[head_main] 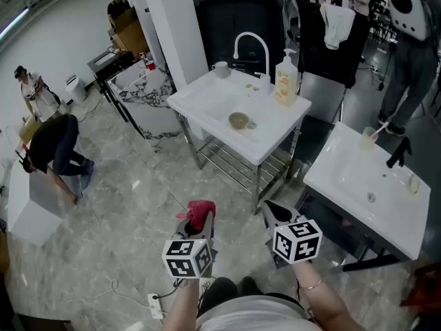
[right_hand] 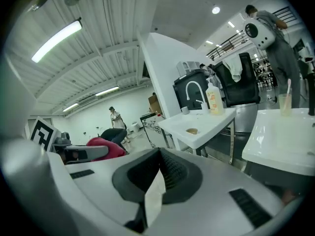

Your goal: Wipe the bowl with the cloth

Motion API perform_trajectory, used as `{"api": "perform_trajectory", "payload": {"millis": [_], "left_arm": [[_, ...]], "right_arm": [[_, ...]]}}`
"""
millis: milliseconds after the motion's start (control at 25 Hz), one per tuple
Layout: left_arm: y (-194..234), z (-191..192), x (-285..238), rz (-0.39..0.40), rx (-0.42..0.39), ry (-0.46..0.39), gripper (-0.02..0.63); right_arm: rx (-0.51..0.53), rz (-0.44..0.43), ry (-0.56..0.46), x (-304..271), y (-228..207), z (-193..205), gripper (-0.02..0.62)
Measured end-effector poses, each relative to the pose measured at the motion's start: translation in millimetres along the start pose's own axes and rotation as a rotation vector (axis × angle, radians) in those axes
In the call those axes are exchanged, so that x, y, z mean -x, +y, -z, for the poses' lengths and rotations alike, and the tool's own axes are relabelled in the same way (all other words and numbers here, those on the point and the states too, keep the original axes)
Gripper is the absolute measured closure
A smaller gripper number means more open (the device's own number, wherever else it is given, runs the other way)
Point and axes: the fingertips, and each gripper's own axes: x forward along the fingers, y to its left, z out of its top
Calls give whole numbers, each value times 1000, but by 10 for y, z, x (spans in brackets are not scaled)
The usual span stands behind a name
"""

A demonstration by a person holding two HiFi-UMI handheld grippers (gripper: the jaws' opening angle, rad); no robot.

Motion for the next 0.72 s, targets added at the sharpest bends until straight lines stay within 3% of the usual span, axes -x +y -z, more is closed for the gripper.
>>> {"api": "perform_trajectory", "payload": {"millis": [360,720], "left_arm": [[250,-155,-355,-2,-4,10,560],[873,-482,-1210,29,11,21,560]], "right_arm": [[-56,8,-2,-378,-180,-153,529],[-73,23,-10,-1319,-401,-553,518]]}}
